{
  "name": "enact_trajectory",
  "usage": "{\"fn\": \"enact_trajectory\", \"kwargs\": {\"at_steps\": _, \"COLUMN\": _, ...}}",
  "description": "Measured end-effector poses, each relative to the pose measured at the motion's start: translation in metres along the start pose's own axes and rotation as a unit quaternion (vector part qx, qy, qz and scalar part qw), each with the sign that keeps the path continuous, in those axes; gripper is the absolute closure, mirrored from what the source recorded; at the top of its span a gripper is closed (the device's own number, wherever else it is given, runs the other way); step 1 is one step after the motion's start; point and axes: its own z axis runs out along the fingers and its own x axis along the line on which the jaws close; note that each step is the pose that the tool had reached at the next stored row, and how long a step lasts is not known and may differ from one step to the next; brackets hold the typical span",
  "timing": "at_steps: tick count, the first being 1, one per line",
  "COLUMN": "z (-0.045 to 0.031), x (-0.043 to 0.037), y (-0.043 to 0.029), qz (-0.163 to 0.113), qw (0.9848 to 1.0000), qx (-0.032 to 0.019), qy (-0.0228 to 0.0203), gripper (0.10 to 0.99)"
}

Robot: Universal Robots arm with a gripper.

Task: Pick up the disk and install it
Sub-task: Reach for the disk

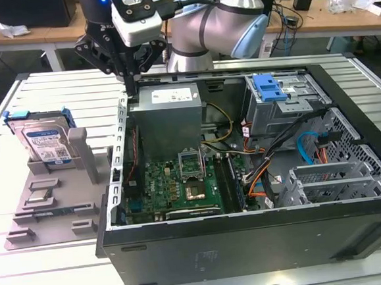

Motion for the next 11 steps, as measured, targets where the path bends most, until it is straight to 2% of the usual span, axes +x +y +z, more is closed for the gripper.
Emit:
{"fn": "enact_trajectory", "kwargs": {"at_steps": 4, "z": -0.0001, "x": 0.0059, "y": -0.0004, "qz": 0.000, "qw": 1.0000, "qx": 0.0000, "qy": 0.0000, "gripper": 0.980}}
{"fn": "enact_trajectory", "kwargs": {"at_steps": 6, "z": -0.0003, "x": 0.0122, "y": -0.0009, "qz": 0.000, "qw": 1.0000, "qx": 0.0000, "qy": 0.0000, "gripper": 0.980}}
{"fn": "enact_trajectory", "kwargs": {"at_steps": 11, "z": -0.0006, "x": 0.0216, "y": -0.0016, "qz": 0.000, "qw": 1.0000, "qx": 0.0000, "qy": 0.0000, "gripper": 0.980}}
